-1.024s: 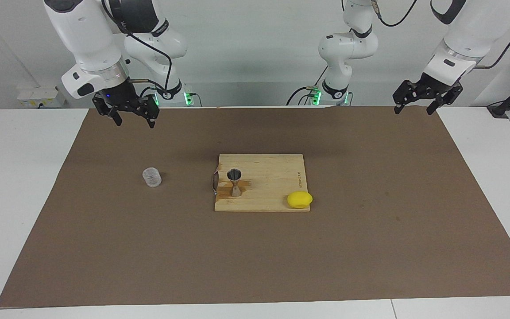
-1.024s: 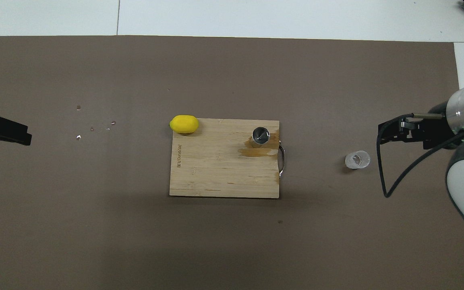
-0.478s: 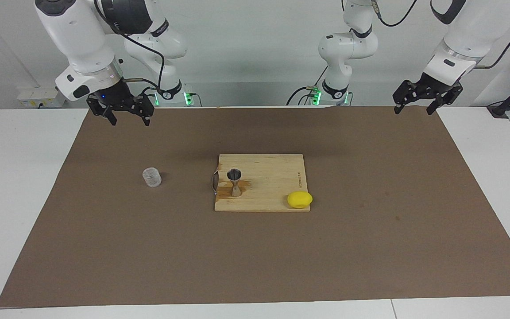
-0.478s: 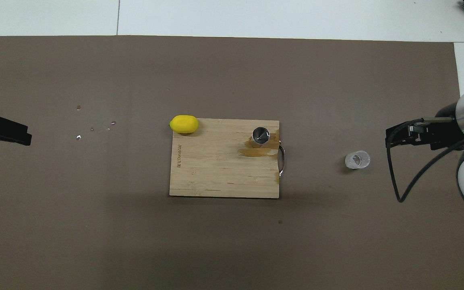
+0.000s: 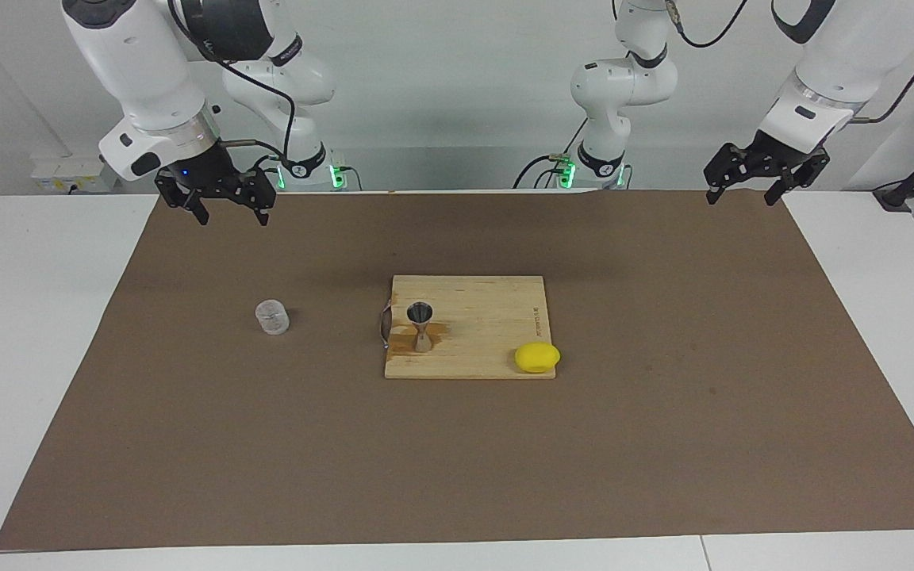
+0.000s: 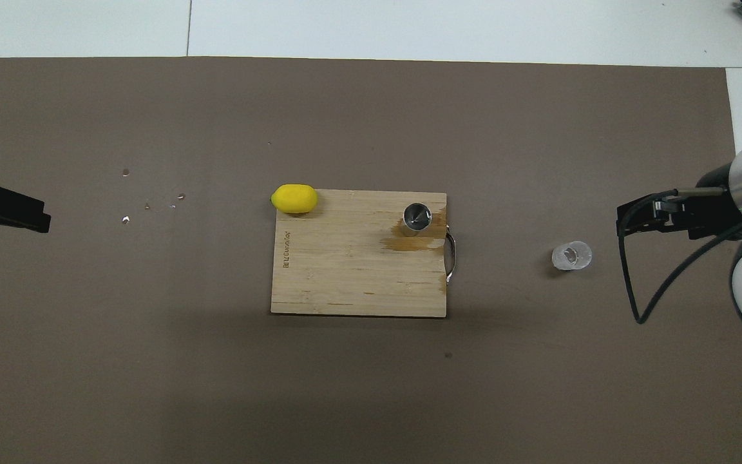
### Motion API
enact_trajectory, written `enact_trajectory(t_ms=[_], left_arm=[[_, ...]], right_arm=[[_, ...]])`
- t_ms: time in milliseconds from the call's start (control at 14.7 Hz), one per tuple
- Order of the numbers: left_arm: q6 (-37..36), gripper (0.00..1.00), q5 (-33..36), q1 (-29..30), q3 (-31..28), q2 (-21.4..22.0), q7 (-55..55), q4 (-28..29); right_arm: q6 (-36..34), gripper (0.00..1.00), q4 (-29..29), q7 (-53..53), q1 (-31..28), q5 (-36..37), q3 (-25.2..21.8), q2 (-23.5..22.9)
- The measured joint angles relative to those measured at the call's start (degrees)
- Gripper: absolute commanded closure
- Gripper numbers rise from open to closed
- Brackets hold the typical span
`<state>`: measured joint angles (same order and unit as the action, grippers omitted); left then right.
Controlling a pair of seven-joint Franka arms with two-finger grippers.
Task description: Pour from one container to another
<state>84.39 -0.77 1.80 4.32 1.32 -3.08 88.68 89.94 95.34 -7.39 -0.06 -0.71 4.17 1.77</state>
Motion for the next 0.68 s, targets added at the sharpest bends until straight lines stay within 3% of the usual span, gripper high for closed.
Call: enact_trajectory(t_ms=[682], left_arm=[[0.0,0.00,0.0,0.0,0.0,0.0,0.0,0.0]], right_arm=[[0.5,0.01,0.0,0.0,0.4,2.6,0.4,0.0]])
